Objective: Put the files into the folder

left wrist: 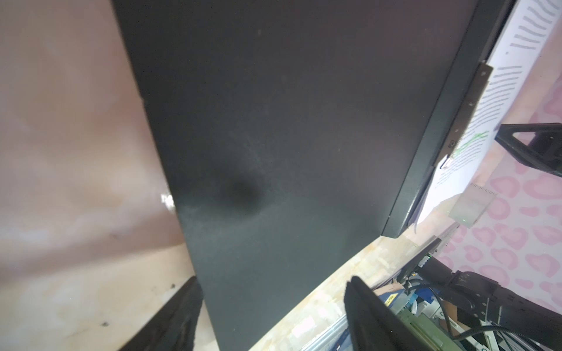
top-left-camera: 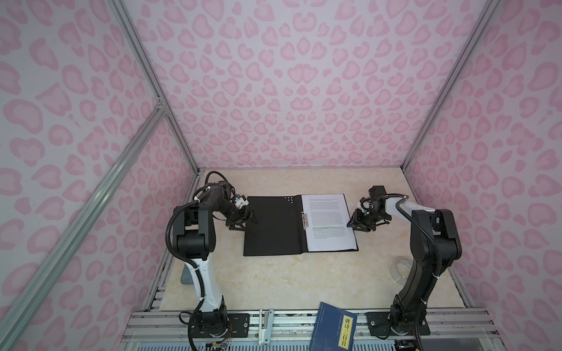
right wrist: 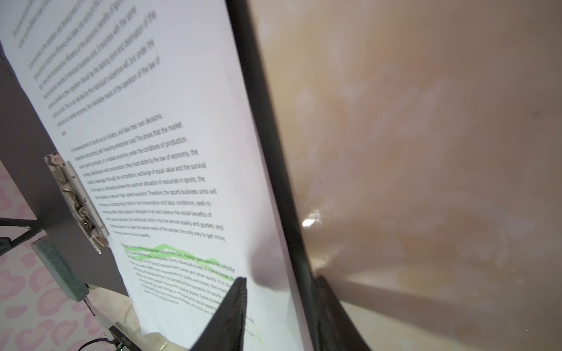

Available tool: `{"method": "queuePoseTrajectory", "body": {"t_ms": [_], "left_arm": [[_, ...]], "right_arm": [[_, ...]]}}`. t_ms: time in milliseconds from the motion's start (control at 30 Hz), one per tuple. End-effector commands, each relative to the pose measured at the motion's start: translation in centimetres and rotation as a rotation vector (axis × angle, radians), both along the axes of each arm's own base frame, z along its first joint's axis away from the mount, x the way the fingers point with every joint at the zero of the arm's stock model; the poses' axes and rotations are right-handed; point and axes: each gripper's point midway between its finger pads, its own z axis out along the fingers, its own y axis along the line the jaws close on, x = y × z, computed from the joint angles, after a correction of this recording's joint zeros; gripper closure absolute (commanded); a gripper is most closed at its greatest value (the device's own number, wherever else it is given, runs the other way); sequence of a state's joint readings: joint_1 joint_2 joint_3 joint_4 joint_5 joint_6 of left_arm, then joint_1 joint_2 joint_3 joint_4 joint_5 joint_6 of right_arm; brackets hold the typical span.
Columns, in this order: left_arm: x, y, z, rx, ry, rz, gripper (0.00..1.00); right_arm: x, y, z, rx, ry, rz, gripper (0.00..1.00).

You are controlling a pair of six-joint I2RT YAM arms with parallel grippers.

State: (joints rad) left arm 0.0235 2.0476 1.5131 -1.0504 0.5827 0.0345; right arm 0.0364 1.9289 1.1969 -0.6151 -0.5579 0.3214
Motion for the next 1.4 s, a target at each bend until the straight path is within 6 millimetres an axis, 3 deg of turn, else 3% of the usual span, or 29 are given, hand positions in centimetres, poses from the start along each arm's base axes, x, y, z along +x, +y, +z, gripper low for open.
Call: {"method": "queuePoseTrajectory", "body": {"t_ms": [0,367,1367], "left_arm": [[-0.2,-3.1,3.2,-0.22,-0.017,-0.002,0.23],[-0.3,-4.2,6.9,-0.323,-0.068,-0.009,0.24],[-0.9,-5.9,12.6,-0.502,-0.133,-0.044,0.24]], "right_arm": [[-2.2,-0.9,-1.9,-0.066,0.099,0.005,0.6],[-2.5,-1.2,-2.0,-0.088,0.109,0.014,0.6],[-2.1,-2.2,-2.2,-0.127,0.131,0.038,0.59]]}}
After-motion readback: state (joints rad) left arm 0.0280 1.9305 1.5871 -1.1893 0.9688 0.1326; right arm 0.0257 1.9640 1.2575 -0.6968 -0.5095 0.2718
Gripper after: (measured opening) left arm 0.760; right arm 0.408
